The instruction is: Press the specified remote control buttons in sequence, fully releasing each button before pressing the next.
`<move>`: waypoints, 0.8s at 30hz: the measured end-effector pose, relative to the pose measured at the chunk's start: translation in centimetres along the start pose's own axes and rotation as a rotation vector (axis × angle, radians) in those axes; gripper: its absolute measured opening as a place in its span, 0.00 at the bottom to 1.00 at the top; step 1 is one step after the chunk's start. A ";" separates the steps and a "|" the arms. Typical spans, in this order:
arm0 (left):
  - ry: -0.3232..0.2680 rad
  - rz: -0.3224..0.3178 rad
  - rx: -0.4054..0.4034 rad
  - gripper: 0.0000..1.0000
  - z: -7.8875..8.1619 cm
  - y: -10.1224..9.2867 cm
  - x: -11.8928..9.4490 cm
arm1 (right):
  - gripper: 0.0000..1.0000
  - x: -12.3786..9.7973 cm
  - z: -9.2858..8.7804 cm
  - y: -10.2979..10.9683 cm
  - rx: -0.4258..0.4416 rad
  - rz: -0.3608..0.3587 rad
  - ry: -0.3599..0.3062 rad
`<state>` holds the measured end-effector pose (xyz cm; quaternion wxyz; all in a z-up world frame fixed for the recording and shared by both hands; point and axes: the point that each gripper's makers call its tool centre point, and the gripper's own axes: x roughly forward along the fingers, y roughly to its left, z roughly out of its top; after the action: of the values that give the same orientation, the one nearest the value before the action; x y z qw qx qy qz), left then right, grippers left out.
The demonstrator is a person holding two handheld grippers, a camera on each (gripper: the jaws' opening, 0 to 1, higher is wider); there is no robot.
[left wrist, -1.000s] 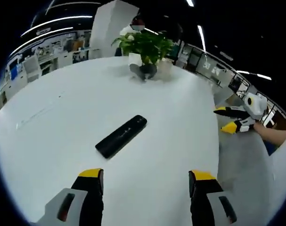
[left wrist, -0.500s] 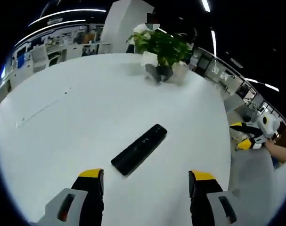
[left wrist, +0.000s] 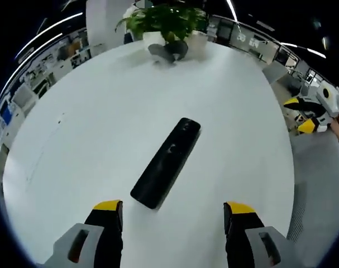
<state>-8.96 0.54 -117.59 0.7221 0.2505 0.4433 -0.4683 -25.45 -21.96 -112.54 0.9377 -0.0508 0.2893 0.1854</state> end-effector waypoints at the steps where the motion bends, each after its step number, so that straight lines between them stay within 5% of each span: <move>1: 0.001 -0.001 0.000 0.77 0.0 0.1 0.0 | 0.40 0.0 0.0 0.0 0.000 0.000 0.001; 12: 0.109 -0.032 0.117 0.75 -0.2 -0.4 1.8 | 0.34 0.1 -0.3 -0.2 -0.013 -0.002 0.020; 24: 0.140 -0.027 0.160 0.70 -0.1 0.0 2.7 | 0.29 0.1 -0.5 0.1 -0.026 0.009 0.029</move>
<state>-8.50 -0.60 -119.94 0.6607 0.3336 0.4571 -0.4932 -25.64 -21.97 -112.96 0.9318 -0.0645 0.3007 0.1927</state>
